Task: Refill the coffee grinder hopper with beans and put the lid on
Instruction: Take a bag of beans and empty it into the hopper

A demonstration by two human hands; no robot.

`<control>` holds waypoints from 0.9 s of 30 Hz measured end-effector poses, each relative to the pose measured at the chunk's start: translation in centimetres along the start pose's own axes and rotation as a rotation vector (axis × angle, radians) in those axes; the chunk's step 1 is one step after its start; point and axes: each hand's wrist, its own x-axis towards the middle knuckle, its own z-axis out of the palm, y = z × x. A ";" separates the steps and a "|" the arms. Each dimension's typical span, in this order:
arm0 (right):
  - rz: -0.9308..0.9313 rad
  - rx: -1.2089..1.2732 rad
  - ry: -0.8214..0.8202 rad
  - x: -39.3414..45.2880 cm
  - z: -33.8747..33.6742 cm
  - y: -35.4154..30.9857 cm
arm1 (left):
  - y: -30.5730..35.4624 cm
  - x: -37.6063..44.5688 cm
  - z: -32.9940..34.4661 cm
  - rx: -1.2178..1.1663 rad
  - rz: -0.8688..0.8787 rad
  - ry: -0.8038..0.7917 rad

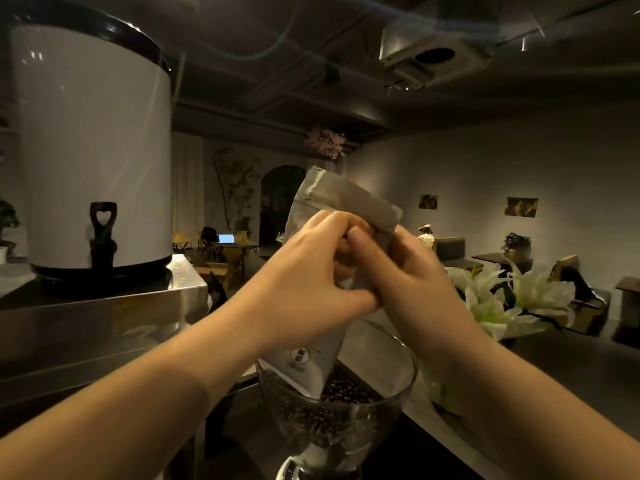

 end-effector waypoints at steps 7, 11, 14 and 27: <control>0.149 0.196 0.040 2.2 -3.0 -0.5 | -1.8 1.5 -2.7 0.065 -0.218 0.369; 0.161 0.110 -0.044 3.3 -4.0 -0.5 | -2.0 2.3 -4.6 -0.528 -0.423 -0.027; 0.112 0.008 -0.111 3.9 -4.6 -0.4 | -2.0 2.5 -5.0 -0.575 -0.418 -0.091; 0.048 -0.043 -0.114 3.5 -4.9 -0.4 | -2.2 1.3 -4.0 -0.495 -0.272 0.057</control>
